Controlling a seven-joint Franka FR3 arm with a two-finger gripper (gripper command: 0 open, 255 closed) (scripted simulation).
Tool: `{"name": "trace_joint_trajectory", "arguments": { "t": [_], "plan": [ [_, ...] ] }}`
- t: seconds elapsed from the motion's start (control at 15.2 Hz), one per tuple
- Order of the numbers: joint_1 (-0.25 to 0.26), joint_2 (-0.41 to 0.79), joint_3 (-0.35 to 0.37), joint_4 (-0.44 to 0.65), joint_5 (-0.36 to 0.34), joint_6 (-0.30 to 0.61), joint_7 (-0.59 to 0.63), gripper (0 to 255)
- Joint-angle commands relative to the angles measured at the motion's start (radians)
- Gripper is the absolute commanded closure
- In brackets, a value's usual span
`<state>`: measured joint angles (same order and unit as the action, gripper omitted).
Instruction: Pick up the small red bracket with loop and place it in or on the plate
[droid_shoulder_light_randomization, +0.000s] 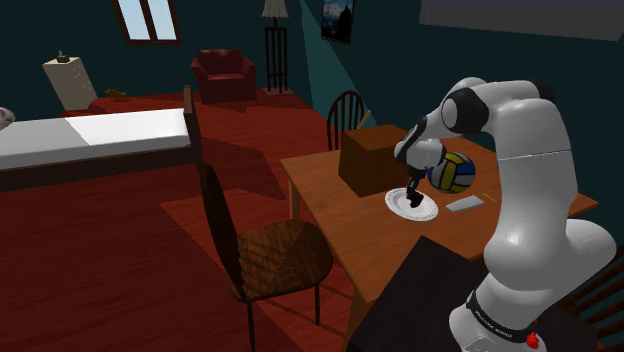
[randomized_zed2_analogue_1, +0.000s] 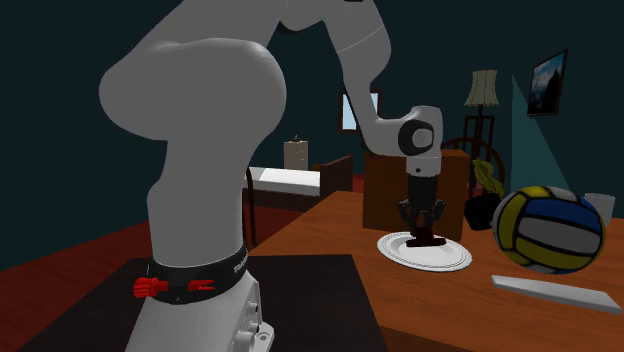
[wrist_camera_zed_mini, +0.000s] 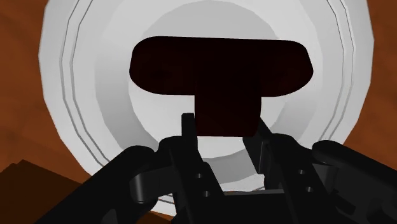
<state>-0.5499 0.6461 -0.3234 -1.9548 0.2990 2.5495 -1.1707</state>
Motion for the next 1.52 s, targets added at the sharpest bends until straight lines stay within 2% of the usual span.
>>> {"name": "trace_joint_trajectory", "arguments": {
  "t": [0.0,0.53,0.59,0.92,1.19,1.45],
  "plan": [
    [-0.007,0.023,0.009,0.007,0.009,0.016,-0.005,255],
    [-0.010,0.034,0.013,0.011,0.013,0.024,-0.007,255],
    [-0.010,0.034,0.013,0.011,0.013,0.024,-0.007,0],
    [-0.010,0.034,0.013,0.011,0.013,0.024,-0.007,0],
    [0.024,-0.071,-0.029,-0.014,-0.030,-0.056,0.021,0],
    [0.024,-0.071,-0.029,-0.014,-0.030,-0.056,0.021,0]
  ]
}}
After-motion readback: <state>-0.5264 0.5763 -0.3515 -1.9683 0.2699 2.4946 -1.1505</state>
